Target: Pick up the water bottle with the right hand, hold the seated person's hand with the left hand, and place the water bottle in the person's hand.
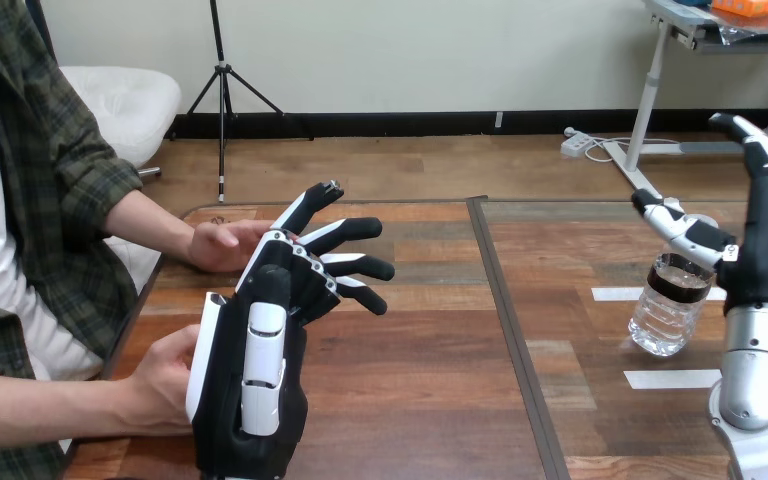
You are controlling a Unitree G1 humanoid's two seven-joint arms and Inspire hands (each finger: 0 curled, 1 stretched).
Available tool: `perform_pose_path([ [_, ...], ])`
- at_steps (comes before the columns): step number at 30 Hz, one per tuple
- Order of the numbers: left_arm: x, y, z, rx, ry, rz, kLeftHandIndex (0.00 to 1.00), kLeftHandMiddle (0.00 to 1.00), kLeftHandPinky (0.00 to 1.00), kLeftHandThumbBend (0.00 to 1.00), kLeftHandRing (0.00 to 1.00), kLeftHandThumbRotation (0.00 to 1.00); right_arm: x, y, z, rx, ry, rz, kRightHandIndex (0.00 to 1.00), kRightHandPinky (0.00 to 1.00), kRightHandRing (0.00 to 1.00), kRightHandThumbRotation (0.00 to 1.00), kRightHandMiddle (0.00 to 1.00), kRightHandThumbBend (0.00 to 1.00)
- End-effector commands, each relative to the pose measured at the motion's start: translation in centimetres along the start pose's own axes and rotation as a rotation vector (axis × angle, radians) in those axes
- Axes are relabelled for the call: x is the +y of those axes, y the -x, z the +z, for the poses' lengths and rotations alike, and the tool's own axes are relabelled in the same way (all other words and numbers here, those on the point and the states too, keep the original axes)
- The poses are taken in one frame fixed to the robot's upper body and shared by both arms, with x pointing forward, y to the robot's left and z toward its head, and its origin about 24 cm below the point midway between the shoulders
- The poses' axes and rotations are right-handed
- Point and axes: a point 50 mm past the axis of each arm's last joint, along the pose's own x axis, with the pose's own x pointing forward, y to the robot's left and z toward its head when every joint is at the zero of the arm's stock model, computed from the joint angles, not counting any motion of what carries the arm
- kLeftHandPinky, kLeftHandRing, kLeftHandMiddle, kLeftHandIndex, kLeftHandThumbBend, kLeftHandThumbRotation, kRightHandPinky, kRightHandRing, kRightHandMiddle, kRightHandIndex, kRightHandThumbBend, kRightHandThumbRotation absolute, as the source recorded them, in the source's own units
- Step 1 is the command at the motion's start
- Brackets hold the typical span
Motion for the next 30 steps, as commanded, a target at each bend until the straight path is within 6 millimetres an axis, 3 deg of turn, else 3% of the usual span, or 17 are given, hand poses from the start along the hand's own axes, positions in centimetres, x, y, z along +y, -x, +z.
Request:
perform_pose_path([
  [1,-0.2,-1.1,0.5,-0.056,0.002,-0.009,0.84,0.72,0.44,0.44,0.60,1.00,-0.1,-2.5,1.9,-0.050,0.006,0.003,0.83,0.90,0.93,0.04,0.89,0.65],
  [30,-0.1,-1.0,0.7,-0.055,0.008,-0.010,0.83,0.72,0.44,0.47,0.60,1.00,0.9,-2.7,0.9,0.031,0.010,0.073,0.84,0.89,0.95,0.07,0.89,0.65],
])
